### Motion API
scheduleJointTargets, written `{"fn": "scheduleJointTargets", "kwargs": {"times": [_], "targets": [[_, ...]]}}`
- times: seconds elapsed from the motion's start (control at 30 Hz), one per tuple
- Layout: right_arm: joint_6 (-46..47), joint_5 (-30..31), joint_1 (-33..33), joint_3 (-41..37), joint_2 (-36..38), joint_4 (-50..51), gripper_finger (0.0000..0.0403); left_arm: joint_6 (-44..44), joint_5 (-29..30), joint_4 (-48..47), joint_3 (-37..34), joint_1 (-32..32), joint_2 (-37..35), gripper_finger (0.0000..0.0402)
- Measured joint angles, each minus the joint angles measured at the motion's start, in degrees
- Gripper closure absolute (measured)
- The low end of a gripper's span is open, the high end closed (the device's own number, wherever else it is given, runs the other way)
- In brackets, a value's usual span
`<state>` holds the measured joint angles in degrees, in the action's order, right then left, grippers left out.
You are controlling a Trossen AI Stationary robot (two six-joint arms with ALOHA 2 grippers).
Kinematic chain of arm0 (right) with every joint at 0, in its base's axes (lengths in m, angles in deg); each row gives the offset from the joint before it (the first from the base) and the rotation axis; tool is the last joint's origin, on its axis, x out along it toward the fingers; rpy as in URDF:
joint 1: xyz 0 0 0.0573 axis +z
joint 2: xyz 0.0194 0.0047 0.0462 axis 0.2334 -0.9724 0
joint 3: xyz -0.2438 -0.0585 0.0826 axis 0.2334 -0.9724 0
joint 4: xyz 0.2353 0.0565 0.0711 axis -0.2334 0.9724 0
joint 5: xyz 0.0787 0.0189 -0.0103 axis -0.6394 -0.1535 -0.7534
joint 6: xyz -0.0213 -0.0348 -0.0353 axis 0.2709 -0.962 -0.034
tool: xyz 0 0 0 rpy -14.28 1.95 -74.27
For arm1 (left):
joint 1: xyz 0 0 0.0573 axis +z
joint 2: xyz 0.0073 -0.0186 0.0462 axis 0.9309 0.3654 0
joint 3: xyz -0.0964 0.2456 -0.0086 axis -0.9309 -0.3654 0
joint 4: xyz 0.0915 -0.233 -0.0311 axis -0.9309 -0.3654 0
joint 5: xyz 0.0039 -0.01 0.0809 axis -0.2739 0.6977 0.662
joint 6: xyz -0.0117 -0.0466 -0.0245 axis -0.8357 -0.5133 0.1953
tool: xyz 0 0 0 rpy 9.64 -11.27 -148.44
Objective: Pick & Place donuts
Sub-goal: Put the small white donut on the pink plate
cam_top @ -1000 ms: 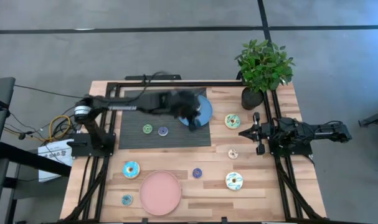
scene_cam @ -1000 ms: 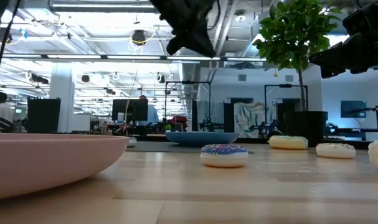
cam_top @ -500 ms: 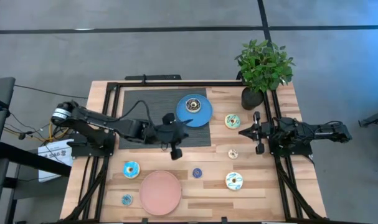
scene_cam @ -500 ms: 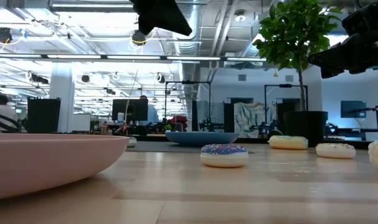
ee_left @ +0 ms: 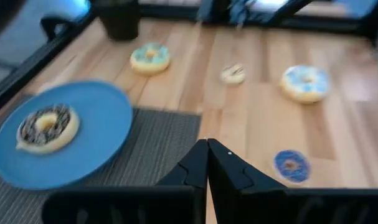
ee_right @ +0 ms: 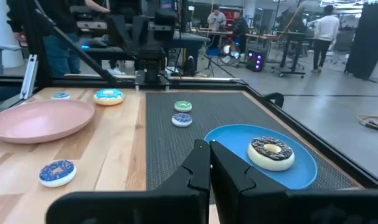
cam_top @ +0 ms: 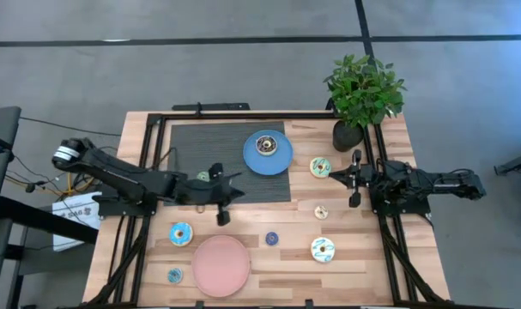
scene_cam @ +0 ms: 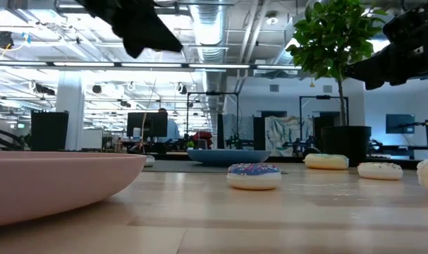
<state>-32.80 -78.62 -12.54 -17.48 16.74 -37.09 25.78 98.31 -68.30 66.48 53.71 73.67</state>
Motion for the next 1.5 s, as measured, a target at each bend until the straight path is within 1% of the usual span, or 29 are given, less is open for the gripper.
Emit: {"fn": "scheduleJointTargets", "kwargs": {"times": [0.07, 0.1, 0.17, 0.23, 0.3, 0.4, 0.43, 0.53, 0.6, 0.67, 0.73, 0.87, 0.97, 1.07, 1.17, 1.27, 1.4, 1.5], "targets": [[0.22, 0.22, 0.01, -0.04, -0.04, -0.30, 0.0403, 1.15, 0.32, 0.13, -3.06, -1.00, -3.13, 0.0401], [1.73, 0.77, 0.01, -0.04, -0.22, -0.42, 0.0403, 1.40, 0.94, -0.13, -4.37, -1.42, -4.41, 0.0401], [7.61, 1.62, -0.21, -0.11, -0.49, -1.06, 0.0403, 1.54, 1.38, -0.08, -7.32, -1.91, -7.62, 0.0401], [11.40, 1.35, -0.33, -0.18, -1.48, -3.05, 0.0403, 1.56, 1.16, 0.39, -10.20, -1.98, -10.89, 0.0401], [11.60, 1.25, 0.25, -0.25, -2.83, -7.02, 0.0403, 1.54, 0.76, 0.51, -13.12, -1.98, -14.05, 0.0401], [10.28, 4.90, 1.80, -0.02, -8.52, -14.81, 0.0403, 1.86, 0.63, 1.81, -17.31, -1.96, -19.06, 0.0401], [10.56, 6.73, 2.42, 0.80, -10.93, -15.95, 0.0403, 1.85, 0.62, 2.18, -18.71, -1.96, -20.74, 0.0401], [11.53, 10.50, 4.68, 6.75, -20.00, -15.92, 0.0403, 1.87, 0.59, 2.95, -22.52, -1.96, -25.73, 0.0401], [12.09, 12.81, 6.19, 11.85, -27.04, -11.89, 0.0403, 1.87, 0.57, 3.03, -24.24, -1.96, -28.87, 0.0401], [15.71, 14.73, 7.17, 18.07, -34.29, -5.13, 0.0403, 1.87, 0.54, 2.97, -25.59, -1.96, -31.68, 0.0402], [22.76, 15.74, 7.22, 25.17, -40.70, 5.51, 0.0403, 1.85, 0.26, 2.96, -26.45, -1.94, -34.09, 0.0401], [38.07, 15.55, 6.13, 38.97, -52.94, 29.31, 0.0403, 1.96, -2.21, 2.46, -27.10, -1.92, -37.39, 0.0401], [48.04, 13.00, 5.37, 46.76, -61.17, 44.90, 0.0403, 3.08, -2.66, 2.28, -27.10, -1.92, -38.51, 0.0401], [55.24, 9.00, 5.06, 51.48, -67.57, 55.23, 0.0398, 5.22, -2.65, 2.22, -27.10, -1.92, -38.59, 0.0401], [57.63, 6.81, 6.80, 52.46, -71.33, 57.28, 0.0376, 6.32, -2.64, 2.22, -27.10, -1.92, -38.52, 0.0401], [61.85, 6.10, 8.86, 52.46, -73.10, 57.55, 0.0340, 6.53, -2.69, 2.09, -27.10, -1.92, -38.44, 0.0401], [68.98, 4.36, 10.88, 52.48, -74.94, 57.52, 0.0281, 5.81, -2.69, 1.52, -27.10, -1.92, -38.44, 0.0401], [72.65, 3.34, 12.06, 52.48, -76.79, 57.07, 0.0228, 5.48, -2.69, 1.02, -27.10, -1.92, -38.44, 0.0401]]}}
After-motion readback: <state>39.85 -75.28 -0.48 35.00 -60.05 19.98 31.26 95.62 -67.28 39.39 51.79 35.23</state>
